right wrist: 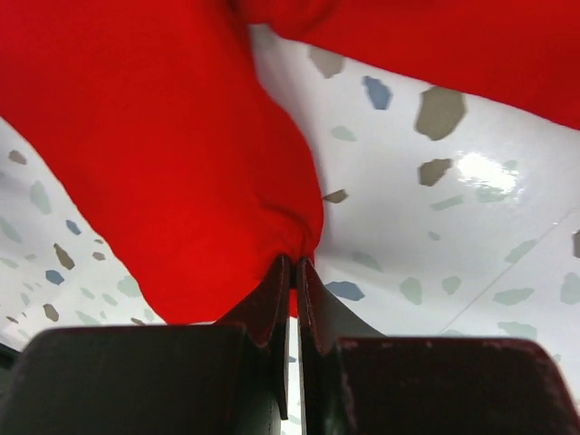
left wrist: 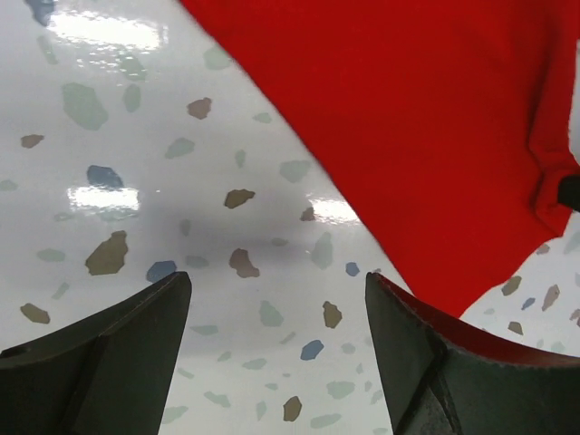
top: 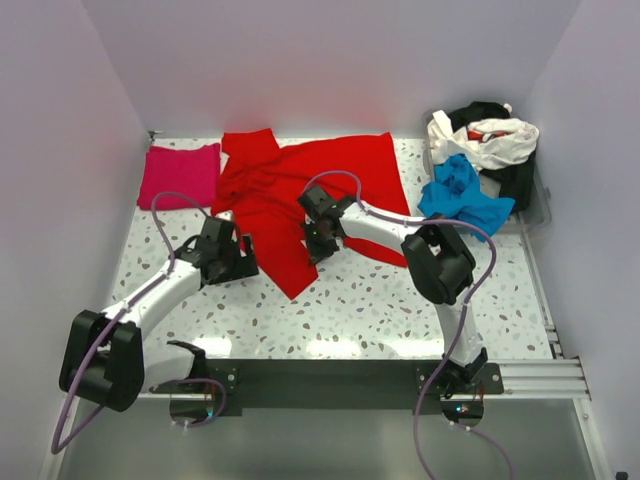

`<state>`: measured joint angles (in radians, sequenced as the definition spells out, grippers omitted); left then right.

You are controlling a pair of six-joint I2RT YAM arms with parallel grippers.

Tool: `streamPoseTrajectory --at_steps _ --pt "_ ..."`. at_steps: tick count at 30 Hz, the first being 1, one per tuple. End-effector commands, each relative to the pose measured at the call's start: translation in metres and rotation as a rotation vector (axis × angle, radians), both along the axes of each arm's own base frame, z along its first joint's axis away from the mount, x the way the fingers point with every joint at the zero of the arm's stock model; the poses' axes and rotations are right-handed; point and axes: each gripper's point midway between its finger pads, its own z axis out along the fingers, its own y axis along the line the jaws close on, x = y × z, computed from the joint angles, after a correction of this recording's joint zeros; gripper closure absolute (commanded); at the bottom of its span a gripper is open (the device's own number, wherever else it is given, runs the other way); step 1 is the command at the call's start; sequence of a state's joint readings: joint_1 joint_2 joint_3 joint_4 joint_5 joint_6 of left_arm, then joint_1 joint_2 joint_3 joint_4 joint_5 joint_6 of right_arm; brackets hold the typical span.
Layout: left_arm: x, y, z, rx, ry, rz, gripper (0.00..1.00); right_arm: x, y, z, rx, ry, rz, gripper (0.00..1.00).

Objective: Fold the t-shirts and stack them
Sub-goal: Flatten the tshirt out

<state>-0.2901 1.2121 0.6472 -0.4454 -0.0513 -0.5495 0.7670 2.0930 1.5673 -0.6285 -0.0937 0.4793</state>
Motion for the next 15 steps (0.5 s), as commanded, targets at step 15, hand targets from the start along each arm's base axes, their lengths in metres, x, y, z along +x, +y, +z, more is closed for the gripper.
streamPoseTrajectory --at_steps 15 --pt "0.083 -0.08 0.034 -0.157 -0.171 -0.071 0.17 0.01 0.007 0.034 0.152 -0.011 -0.037 1.0"
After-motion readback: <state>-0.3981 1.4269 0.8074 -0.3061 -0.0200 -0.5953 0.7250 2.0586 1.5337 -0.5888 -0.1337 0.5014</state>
